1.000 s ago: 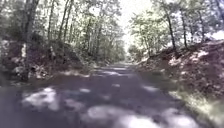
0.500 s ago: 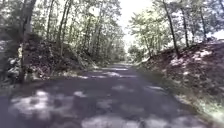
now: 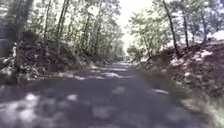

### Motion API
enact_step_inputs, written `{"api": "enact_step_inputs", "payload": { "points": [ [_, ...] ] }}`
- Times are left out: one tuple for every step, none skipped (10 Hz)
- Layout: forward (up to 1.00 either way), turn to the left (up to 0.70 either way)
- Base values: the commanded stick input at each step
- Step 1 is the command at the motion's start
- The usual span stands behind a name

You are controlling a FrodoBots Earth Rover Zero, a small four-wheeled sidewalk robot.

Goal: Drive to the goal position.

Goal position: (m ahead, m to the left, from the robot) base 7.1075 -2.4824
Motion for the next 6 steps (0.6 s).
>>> {"api": "enact_step_inputs", "payload": {
  "points": [
    [0.45, -0.08],
    [0.45, -0.27],
    [0.45, -0.27],
    [0.45, -0.2],
    [0.45, -0.07],
    [0.45, 0.0]
  ]
}}
